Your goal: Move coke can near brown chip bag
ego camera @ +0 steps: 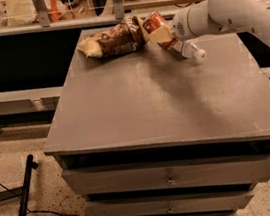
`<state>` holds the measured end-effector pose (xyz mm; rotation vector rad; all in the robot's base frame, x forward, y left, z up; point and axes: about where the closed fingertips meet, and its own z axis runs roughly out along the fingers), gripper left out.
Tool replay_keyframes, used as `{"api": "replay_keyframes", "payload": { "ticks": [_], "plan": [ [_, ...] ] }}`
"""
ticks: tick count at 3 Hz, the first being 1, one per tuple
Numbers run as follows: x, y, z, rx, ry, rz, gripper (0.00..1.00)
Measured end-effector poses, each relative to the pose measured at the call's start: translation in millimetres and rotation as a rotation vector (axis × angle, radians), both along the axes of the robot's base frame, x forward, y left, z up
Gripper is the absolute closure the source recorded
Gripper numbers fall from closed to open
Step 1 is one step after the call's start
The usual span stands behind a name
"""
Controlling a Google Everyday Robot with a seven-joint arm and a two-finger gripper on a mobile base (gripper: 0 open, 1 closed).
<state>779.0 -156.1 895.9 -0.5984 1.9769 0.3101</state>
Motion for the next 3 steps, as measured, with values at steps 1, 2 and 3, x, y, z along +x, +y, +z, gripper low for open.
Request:
{"api": "replay_keyframes", "payload": {
  "ticks": [1,2,3],
  "plan": [
    [0,6,-18,-0.019,0.042,0.002,1.00],
    [0,11,-29,-0.023,0.068,0.016,0.95],
    [-12,3,-38,-0.003,0.120,0.034,0.73]
  ]
}}
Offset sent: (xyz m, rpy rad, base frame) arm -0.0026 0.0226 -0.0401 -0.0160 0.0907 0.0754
